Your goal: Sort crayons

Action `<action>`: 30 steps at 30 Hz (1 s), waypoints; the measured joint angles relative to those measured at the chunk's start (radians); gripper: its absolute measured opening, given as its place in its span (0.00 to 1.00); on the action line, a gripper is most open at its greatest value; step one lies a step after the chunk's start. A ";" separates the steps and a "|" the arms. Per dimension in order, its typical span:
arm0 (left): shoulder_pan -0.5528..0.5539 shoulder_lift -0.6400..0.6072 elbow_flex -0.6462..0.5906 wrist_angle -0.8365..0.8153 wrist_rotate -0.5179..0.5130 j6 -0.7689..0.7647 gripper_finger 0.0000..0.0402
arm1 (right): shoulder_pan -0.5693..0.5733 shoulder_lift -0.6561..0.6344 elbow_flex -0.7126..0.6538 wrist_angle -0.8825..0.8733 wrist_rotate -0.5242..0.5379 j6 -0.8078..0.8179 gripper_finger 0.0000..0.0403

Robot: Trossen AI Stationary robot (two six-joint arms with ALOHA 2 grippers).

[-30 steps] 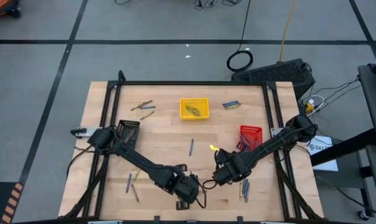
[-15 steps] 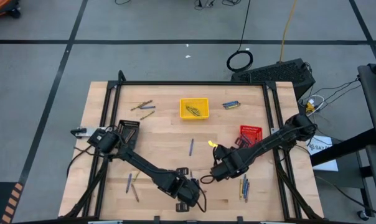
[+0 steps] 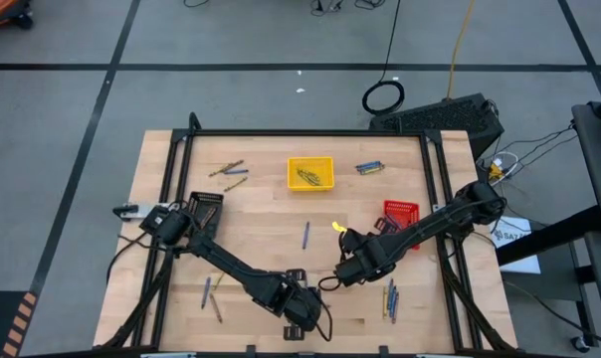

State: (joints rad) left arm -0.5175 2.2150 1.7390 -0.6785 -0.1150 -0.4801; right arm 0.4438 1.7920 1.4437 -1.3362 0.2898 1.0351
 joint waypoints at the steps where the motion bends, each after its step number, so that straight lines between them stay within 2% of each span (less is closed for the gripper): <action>1: 0.000 0.000 0.000 0.000 0.000 0.003 0.17 | 0.000 0.000 0.000 0.000 -0.001 0.002 0.18; 18: 0.000 0.046 0.000 0.019 0.033 0.015 0.17 | 0.000 0.000 0.000 0.000 -0.003 0.029 0.18; 30: 0.008 0.063 0.000 0.016 0.028 -0.037 0.17 | 0.000 0.000 0.000 0.000 -0.002 0.024 0.18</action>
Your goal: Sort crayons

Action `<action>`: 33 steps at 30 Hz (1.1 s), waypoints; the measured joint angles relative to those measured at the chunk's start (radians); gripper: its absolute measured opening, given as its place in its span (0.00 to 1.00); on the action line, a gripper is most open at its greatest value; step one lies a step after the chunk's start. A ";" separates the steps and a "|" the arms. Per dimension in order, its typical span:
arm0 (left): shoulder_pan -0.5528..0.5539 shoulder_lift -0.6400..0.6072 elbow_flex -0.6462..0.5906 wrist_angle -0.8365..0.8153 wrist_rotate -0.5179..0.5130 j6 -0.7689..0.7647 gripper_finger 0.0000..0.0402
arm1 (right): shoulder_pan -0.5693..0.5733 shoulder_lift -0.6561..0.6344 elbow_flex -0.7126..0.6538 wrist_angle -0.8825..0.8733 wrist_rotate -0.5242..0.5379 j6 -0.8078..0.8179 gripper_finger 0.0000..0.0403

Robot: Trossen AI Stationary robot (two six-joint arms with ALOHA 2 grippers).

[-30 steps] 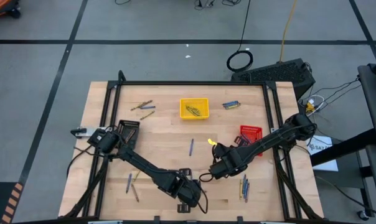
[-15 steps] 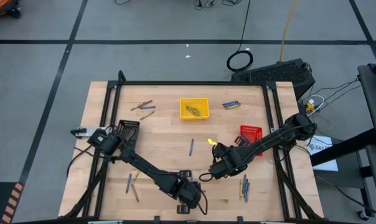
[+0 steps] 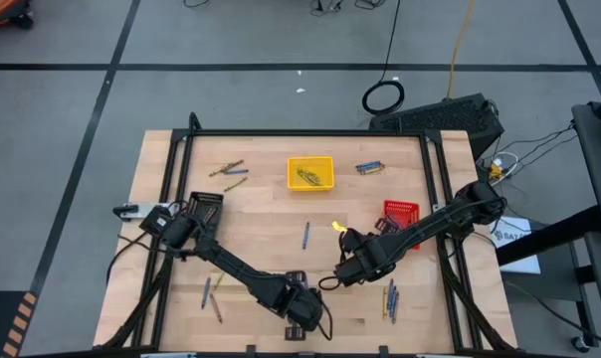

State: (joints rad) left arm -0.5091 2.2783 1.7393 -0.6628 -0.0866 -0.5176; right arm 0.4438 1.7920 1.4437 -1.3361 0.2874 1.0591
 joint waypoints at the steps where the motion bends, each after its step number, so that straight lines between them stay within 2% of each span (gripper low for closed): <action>1: 0.002 0.000 0.000 -0.002 -0.001 -0.004 0.15 | 0.000 0.000 0.000 0.000 0.000 -0.001 0.18; 7: 0.004 0.005 0.002 -0.004 0.002 0.000 0.02 | 0.001 0.000 0.000 -0.001 0.000 -0.005 0.18; 18: 0.002 -0.004 -0.001 -0.006 0.004 0.002 0.01 | 0.001 0.000 0.000 0.000 0.003 -0.024 0.18; 33: -0.015 -0.091 -0.003 -0.082 -0.013 0.008 0.00 | 0.001 0.000 0.000 0.006 0.030 -0.024 0.18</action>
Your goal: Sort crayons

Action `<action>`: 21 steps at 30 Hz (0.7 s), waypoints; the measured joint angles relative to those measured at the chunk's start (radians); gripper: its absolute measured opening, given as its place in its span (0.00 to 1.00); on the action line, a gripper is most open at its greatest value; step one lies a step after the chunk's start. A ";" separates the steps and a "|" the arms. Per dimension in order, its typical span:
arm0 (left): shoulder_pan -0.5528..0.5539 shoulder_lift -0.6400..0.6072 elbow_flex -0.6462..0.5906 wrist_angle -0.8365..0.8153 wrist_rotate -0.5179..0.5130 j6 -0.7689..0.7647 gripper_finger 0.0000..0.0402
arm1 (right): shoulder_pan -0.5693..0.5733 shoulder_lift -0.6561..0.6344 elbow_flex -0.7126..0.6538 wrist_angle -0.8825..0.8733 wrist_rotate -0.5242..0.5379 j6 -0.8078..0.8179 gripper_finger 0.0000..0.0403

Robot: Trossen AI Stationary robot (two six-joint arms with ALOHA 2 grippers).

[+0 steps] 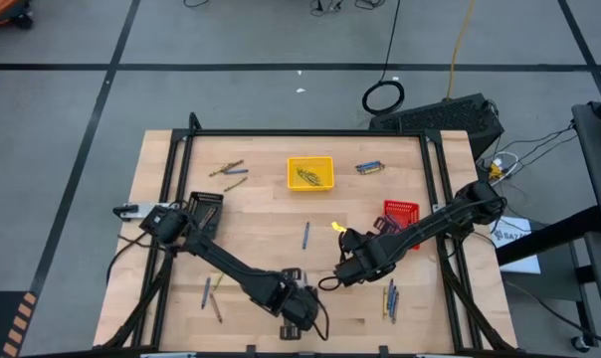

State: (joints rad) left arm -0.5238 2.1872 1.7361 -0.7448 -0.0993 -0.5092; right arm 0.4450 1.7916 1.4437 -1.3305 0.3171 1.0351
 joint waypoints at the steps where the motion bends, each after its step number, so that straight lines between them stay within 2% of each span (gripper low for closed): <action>1: 0.000 -0.010 0.000 -0.011 -0.012 0.000 0.00 | 0.000 0.000 0.000 0.002 0.000 0.000 0.18; 10: -0.001 -0.096 0.001 -0.227 -0.106 -0.009 0.00 | 0.000 0.000 0.000 0.051 0.000 -0.018 0.18; 21: 0.001 -0.157 0.002 -0.496 -0.157 -0.052 0.00 | 0.000 0.000 0.000 0.074 0.000 -0.030 0.18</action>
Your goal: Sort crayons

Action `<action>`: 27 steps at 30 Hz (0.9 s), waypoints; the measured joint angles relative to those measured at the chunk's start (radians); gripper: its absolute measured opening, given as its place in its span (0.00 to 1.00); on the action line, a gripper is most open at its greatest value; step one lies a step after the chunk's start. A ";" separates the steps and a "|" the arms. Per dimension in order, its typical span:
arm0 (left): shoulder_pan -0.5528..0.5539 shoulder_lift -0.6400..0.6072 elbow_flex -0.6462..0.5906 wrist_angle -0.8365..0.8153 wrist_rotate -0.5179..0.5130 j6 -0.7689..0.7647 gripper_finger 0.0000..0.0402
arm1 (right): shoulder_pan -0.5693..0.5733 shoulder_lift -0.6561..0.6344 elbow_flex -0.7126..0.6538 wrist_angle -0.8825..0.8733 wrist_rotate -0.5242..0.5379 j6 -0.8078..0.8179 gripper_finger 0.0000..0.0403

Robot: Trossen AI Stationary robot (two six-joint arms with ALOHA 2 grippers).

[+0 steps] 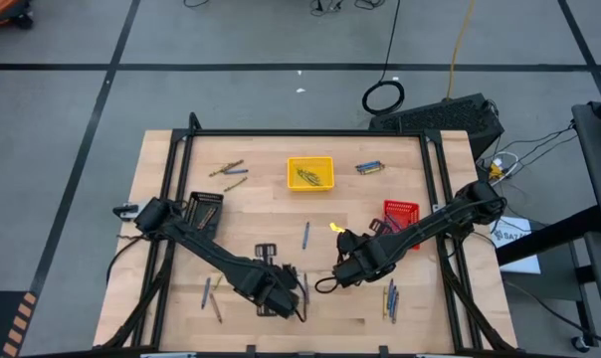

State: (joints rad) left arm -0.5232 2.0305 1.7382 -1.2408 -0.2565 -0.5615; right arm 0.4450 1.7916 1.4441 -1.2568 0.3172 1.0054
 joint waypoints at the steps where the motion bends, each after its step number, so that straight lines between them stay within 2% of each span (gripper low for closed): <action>1: 0.000 -0.004 0.000 -0.036 -0.002 -0.008 0.00 | 0.000 0.000 0.000 0.000 0.000 0.000 0.18; 6: 0.009 -0.006 -0.007 -0.153 -0.053 -0.032 0.01 | 0.001 0.000 0.000 0.004 0.000 0.000 0.18; 13: 0.031 -0.061 -0.100 -0.164 -0.067 -0.049 0.01 | 0.002 0.000 0.000 0.003 -0.003 -0.004 0.18; 27: 0.081 -0.412 -0.448 -0.155 -0.087 -0.249 0.00 | 0.002 0.000 0.000 0.012 -0.002 -0.008 0.18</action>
State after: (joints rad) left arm -0.4420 1.6180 1.2904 -1.3962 -0.3436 -0.8101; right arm 0.4465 1.7916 1.4441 -1.2446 0.3149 0.9974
